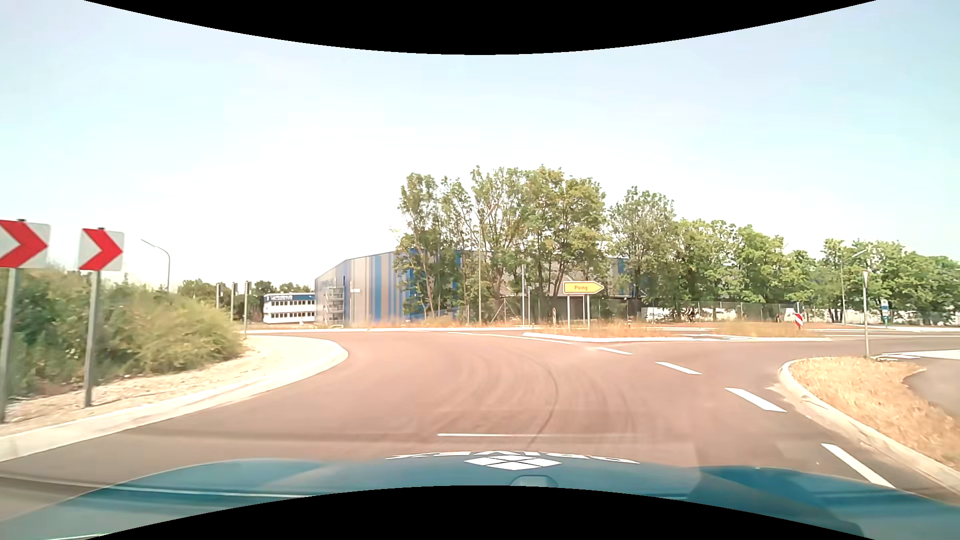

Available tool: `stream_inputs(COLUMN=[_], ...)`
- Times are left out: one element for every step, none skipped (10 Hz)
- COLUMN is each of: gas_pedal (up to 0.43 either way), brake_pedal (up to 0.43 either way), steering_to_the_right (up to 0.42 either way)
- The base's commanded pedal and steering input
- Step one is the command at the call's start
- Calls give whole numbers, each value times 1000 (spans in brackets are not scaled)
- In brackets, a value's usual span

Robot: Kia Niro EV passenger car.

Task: Follow the waypoints while adhering to traffic rules and regulations

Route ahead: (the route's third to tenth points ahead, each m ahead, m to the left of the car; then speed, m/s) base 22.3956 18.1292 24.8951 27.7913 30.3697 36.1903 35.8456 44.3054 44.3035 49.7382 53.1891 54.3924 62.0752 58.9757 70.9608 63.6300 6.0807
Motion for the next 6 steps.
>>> stream_inputs(gas_pedal=[47, 47, 47, 39, 39, 39], brake_pedal=[0, 0, 0, 0, 0, 0], steering_to_the_right=[61, 45, 17, -15, -51, -78])
